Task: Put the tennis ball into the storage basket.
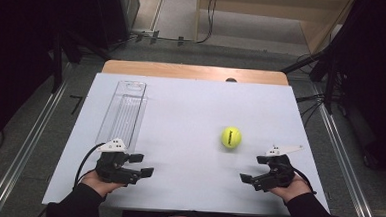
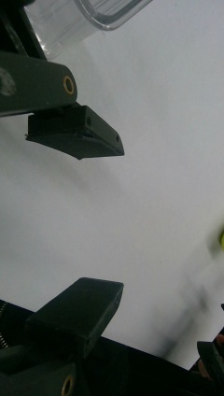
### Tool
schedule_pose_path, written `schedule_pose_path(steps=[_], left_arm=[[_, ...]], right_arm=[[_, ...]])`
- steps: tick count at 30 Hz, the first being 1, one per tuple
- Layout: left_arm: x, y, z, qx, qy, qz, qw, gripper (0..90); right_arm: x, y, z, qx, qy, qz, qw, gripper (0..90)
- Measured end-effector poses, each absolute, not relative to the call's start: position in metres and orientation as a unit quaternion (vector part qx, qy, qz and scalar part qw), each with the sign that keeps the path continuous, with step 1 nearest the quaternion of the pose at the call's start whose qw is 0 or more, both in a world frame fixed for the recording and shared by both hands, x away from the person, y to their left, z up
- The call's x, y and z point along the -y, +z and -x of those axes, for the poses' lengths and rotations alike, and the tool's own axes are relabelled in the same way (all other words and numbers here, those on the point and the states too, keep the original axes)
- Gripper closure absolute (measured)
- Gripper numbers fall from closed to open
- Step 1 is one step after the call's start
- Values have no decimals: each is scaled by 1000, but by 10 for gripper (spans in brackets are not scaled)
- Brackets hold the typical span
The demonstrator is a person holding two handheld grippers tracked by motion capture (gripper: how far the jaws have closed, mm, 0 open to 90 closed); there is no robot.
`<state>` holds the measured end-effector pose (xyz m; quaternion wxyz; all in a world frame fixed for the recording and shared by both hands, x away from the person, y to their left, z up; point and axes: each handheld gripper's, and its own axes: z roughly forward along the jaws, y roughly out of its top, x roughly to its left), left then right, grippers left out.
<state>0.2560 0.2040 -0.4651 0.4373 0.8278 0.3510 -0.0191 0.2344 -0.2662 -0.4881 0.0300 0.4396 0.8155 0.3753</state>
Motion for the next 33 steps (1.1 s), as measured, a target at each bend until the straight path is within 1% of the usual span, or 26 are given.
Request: schedule_pose_path(steps=[13, 18, 33], left_arm=[[-203, -464, -258, -349, -27, -826, 441, 297], [-201, -464, -260, -348, -20, -832, 432, 297], [-201, -464, -261, -344, -22, -834, 432, 297]], right_arm=[[265, -489, -235, -814, 376, -442, 23, 0], [265, -489, -235, -814, 377, -441, 20, 0], [265, -489, -235, -808, 385, -445, 13, 0]])
